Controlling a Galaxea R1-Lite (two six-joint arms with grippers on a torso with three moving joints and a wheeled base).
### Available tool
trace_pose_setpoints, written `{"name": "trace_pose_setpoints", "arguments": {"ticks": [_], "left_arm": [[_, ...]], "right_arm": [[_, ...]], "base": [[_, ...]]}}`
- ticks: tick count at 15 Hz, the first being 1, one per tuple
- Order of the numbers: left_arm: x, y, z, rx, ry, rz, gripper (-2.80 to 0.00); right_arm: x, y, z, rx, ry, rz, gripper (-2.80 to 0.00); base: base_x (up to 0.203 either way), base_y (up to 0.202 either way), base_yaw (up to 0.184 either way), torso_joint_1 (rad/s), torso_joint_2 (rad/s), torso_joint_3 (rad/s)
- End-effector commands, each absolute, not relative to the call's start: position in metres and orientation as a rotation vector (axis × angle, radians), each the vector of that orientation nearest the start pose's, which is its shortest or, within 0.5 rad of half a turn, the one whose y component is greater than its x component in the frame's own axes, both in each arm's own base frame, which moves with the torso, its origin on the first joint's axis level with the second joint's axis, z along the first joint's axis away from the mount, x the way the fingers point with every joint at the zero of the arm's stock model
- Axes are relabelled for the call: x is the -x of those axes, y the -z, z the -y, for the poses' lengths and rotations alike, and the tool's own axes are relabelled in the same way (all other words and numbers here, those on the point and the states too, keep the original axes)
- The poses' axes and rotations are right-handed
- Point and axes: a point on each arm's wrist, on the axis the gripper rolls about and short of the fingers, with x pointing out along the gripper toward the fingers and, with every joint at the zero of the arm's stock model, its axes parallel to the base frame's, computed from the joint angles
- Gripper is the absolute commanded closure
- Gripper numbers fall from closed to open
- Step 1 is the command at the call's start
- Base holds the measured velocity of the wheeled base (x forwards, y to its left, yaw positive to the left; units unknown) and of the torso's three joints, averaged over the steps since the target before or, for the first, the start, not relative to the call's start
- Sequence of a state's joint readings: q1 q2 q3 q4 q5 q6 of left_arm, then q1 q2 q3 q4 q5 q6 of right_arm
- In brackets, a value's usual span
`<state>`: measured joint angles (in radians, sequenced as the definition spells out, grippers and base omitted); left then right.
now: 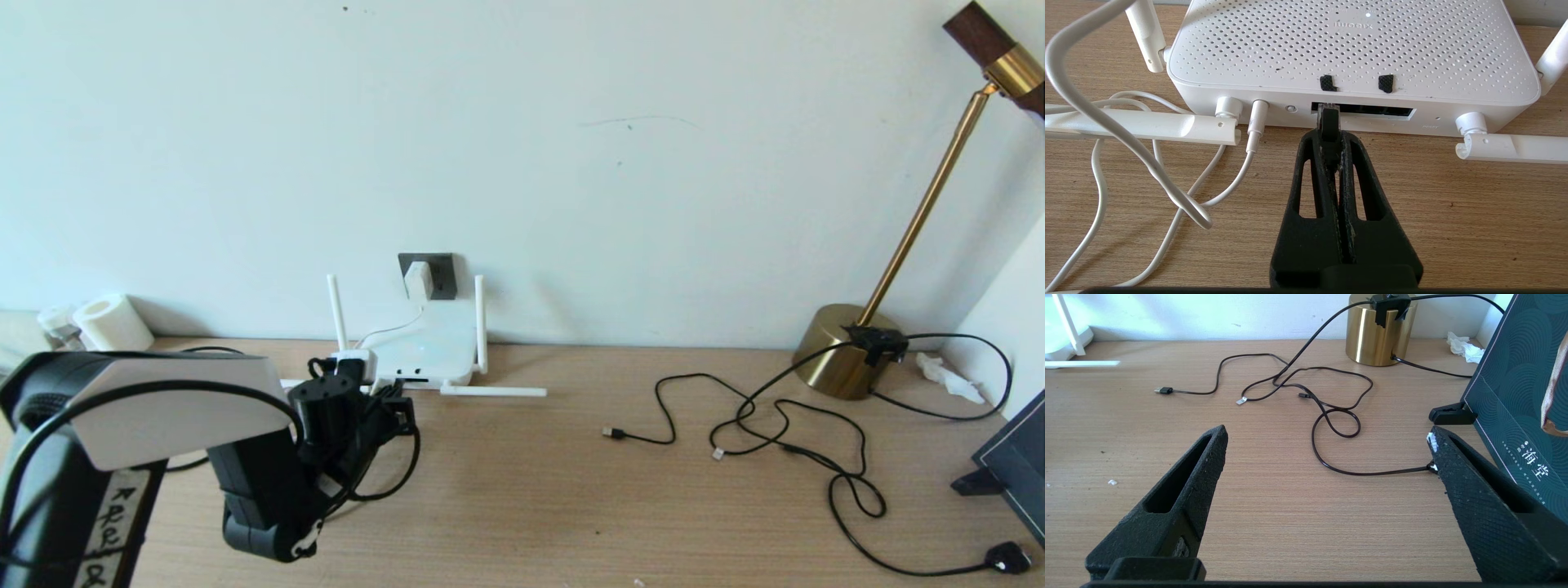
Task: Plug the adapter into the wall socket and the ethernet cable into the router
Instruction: Plug cable into router interface
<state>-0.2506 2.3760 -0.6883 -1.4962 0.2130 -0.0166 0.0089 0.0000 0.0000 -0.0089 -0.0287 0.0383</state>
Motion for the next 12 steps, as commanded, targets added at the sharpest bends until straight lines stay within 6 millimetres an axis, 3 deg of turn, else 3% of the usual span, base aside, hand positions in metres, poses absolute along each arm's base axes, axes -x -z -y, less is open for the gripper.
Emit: {"name": "trace_pose_setpoints", "arguments": {"ticks": [1,12], "left_arm": [[-0.3606,-0.0081,0.0871,-0.025,0.034,-0.176,0.00],[-0.3591,-0.0075,0.0868,-0.024,0.034,-0.181,0.00]], "right_arm": [[0.0227,-0.0764,0.0009,-0.039,0.020,0.009,-2.80],[0.0228,-0.0764,0.0009,-0.039,0.020,0.009,-2.80]], "base": [[0.000,0.000,0.000,0.000,0.00,0.000],[0.000,0.000,0.000,0.000,0.00,0.000]]}}
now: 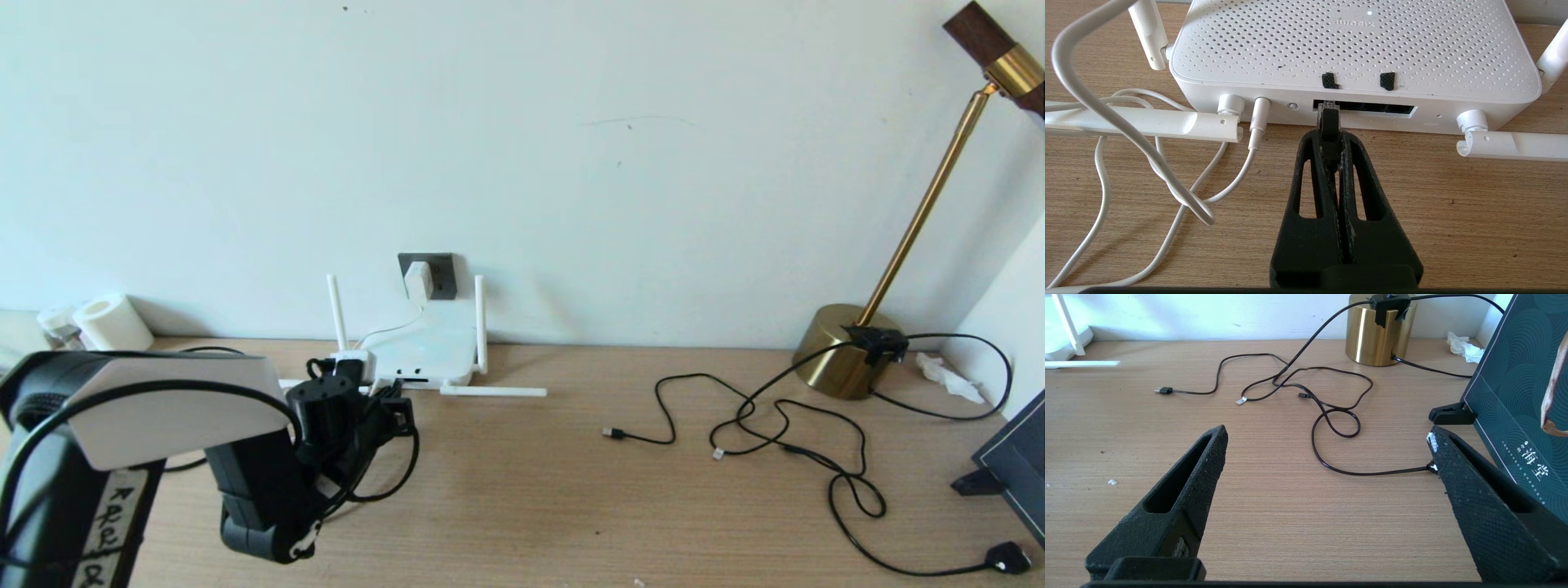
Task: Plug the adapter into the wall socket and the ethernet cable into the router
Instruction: Plug cable into router interface
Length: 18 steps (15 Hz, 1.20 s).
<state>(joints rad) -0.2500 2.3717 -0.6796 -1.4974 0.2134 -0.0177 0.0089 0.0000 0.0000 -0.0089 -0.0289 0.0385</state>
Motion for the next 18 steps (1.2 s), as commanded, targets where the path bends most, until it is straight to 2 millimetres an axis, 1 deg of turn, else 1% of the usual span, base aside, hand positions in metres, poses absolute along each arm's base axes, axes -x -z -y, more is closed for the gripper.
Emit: {"name": "trace_pose_setpoints", "arguments": {"ticks": [1,18], "left_arm": [[-0.3591,-0.0075,0.0868,-0.024,0.034,-0.181,0.00],[-0.3609,-0.0075,0.0872,-0.023,0.035,-0.177,0.00]], "right_arm": [[0.0227,-0.0765,0.0009,-0.038,0.020,0.008,-2.80],[0.0227,-0.0764,0.0009,-0.039,0.020,0.009,-2.80]], "base": [[0.000,0.000,0.000,0.000,0.00,0.000],[0.000,0.000,0.000,0.000,0.00,0.000]]}}
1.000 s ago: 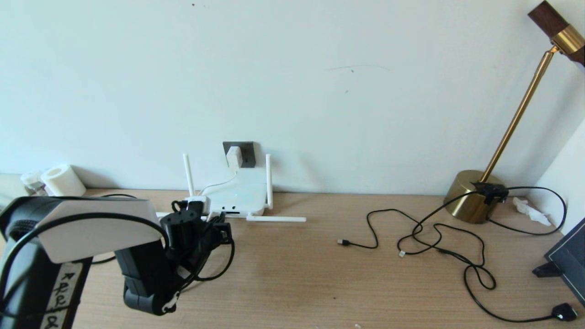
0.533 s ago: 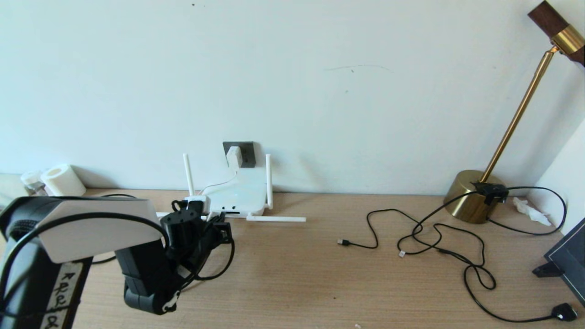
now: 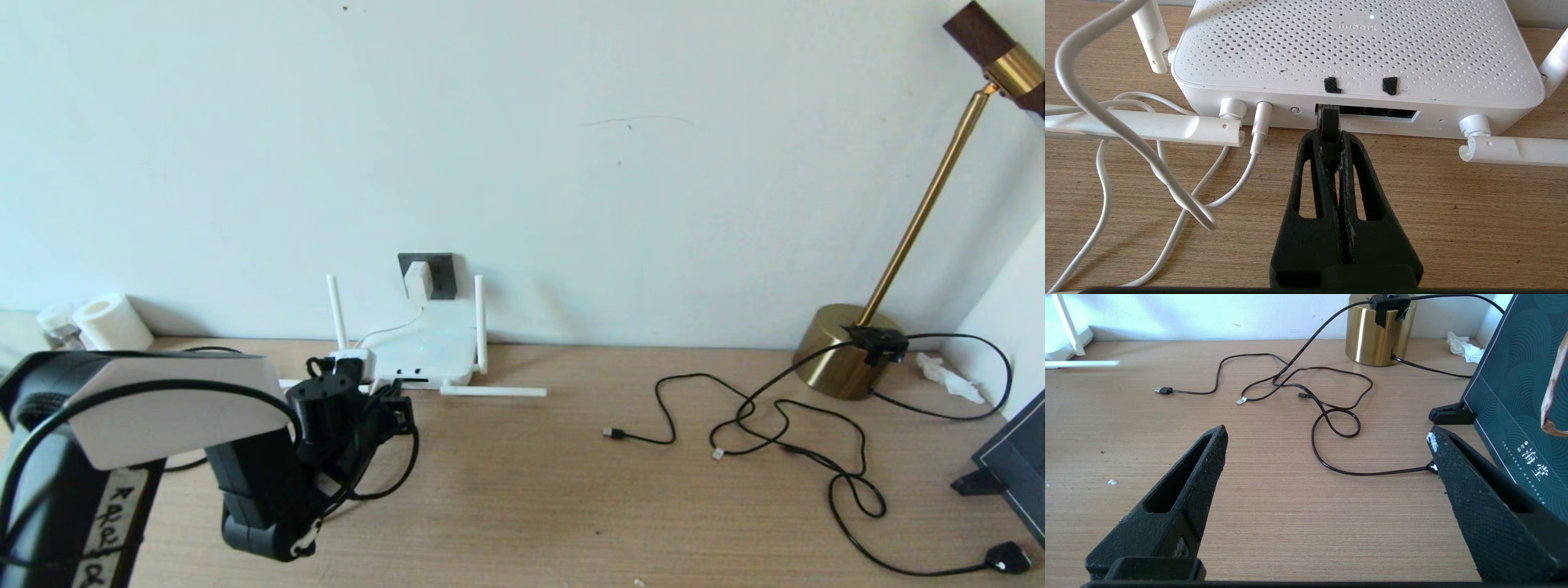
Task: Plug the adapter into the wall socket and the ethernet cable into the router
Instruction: Plug cable into router interface
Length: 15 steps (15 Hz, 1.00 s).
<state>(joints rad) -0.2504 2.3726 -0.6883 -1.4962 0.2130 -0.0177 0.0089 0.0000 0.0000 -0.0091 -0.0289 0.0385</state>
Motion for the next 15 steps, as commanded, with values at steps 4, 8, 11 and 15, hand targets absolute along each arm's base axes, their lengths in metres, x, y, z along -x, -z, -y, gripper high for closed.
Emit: {"name": "trace_pose_setpoints", "arguments": {"ticks": [4,8,11,15], "left_arm": [[-0.3624,-0.0066,0.0876,-0.023,0.035,-0.175,0.00],[-0.3636,-0.0063,0.0882,-0.023,0.047,-0.173,0.00],[-0.3636,-0.0063,0.0883,-0.029,0.050,-0.172,0.00],[-0.3642,-0.0068,0.0884,-0.034,0.050,-0.169,0.00]], "right_arm": [[0.0227,-0.0765,0.0009,-0.038,0.020,0.008,-2.80],[0.0227,-0.0765,0.0009,-0.038,0.020,0.008,-2.80],[0.0227,-0.0765,0.0009,-0.038,0.020,0.008,-2.80],[0.0228,-0.0764,0.0009,-0.039,0.020,0.009,-2.80]], "base": [[0.000,0.000,0.000,0.000,0.00,0.000],[0.000,0.000,0.000,0.000,0.00,0.000],[0.000,0.000,0.000,0.000,0.00,0.000],[0.000,0.000,0.000,0.000,0.00,0.000]]}}
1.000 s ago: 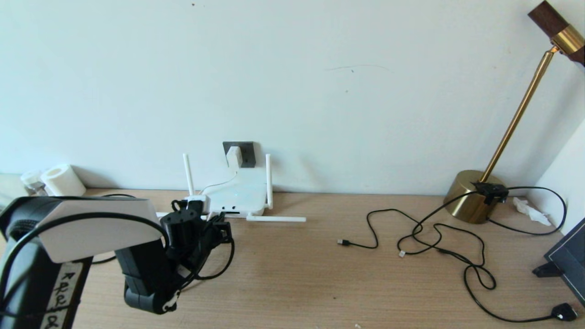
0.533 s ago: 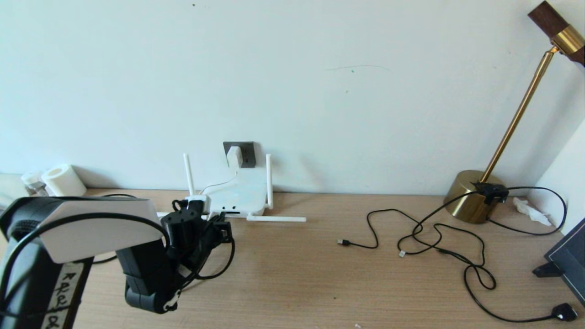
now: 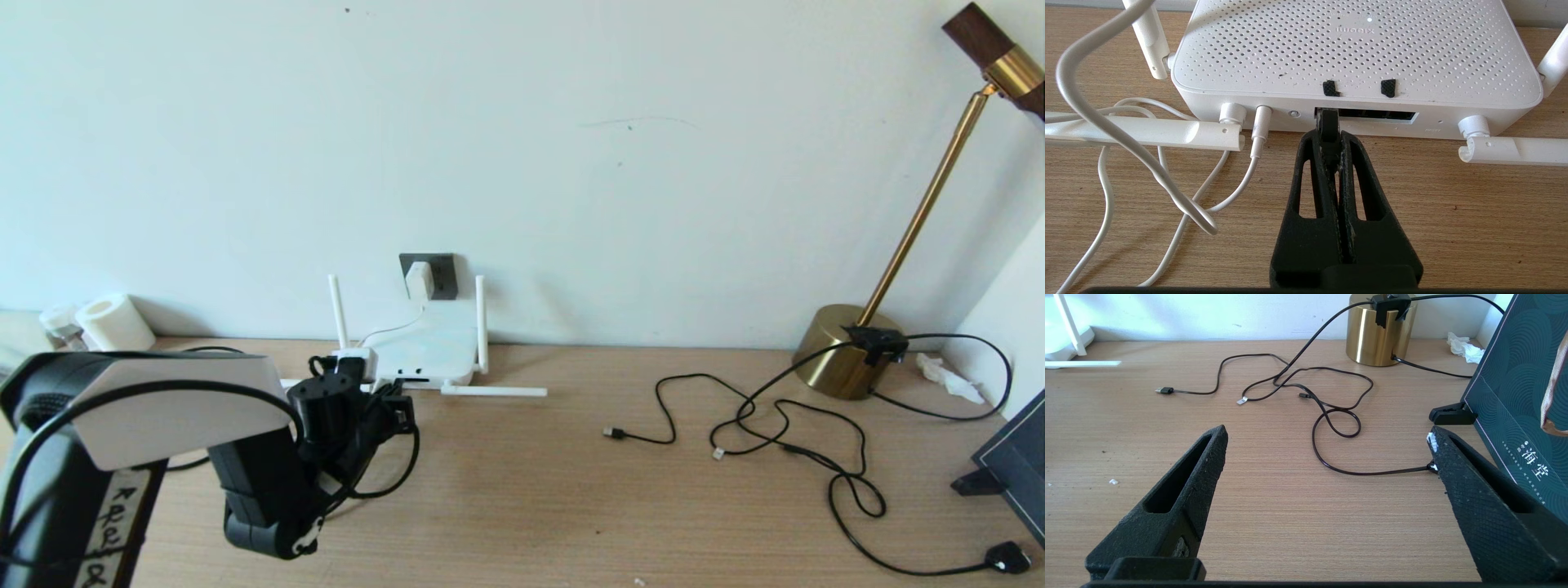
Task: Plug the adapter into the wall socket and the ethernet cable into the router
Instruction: Plug cable into router interface
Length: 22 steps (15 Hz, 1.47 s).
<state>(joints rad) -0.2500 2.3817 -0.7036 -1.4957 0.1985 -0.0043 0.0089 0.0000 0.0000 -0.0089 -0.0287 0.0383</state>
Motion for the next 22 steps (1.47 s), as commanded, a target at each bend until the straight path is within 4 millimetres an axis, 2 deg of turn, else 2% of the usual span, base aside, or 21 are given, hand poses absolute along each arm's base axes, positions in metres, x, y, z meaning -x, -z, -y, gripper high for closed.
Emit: {"name": "trace_pose_setpoints", "arguments": {"ticks": [1,22], "left_arm": [[-0.3645,-0.0071,0.0885,-0.034,0.050,-0.168,0.00],[-0.3610,-0.0033,0.0887,-0.039,0.052,-0.187,0.00]], "right_arm": [[0.0227,-0.0765,0.0009,-0.038,0.020,0.008,-2.80],[0.0227,-0.0765,0.0009,-0.038,0.020,0.008,-2.80]], "base": [[0.000,0.000,0.000,0.000,0.00,0.000],[0.000,0.000,0.000,0.000,0.00,0.000]]}}
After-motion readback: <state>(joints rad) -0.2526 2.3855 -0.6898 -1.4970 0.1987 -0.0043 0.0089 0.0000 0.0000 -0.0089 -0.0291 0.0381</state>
